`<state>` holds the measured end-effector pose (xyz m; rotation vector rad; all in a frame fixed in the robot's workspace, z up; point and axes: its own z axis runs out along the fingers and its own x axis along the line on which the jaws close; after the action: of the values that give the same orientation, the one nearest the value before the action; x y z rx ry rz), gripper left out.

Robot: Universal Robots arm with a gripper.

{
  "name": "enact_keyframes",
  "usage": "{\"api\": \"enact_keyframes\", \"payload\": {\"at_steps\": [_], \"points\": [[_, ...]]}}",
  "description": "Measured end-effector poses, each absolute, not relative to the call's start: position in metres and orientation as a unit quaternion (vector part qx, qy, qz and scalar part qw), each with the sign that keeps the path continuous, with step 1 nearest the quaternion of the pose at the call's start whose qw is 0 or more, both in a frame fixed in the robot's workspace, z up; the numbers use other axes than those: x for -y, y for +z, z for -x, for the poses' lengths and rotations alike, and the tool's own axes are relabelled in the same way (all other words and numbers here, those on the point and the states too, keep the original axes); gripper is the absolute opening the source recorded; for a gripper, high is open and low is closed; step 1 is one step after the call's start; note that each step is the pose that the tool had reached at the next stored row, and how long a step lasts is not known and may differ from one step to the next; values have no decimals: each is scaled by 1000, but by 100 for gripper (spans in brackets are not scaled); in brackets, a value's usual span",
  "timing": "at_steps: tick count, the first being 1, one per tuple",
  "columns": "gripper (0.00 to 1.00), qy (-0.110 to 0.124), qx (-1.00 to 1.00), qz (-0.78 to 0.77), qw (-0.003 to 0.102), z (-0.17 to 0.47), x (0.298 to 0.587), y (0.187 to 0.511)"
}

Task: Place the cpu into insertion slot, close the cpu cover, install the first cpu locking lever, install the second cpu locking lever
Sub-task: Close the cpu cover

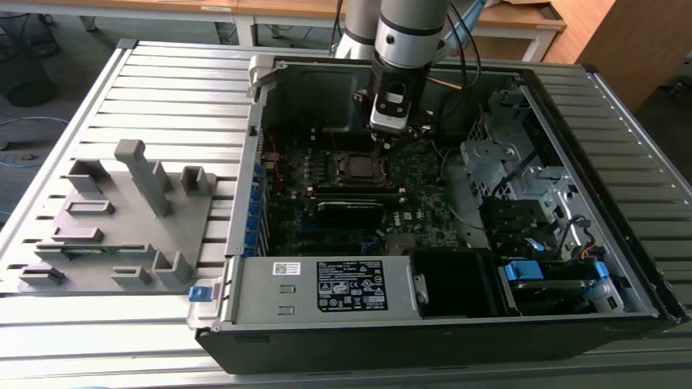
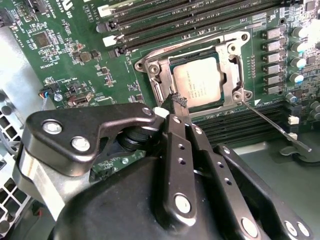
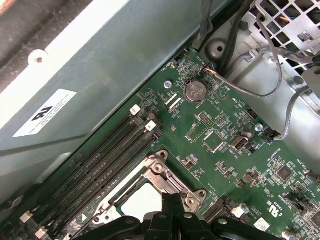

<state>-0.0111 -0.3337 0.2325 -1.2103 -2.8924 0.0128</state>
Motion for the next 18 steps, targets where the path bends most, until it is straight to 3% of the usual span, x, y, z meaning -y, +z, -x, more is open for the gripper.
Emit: {"api": "enact_keyframes", "payload": {"at_steps": [18], "points": [[11, 4, 940, 341, 3, 11, 334, 232]]}}
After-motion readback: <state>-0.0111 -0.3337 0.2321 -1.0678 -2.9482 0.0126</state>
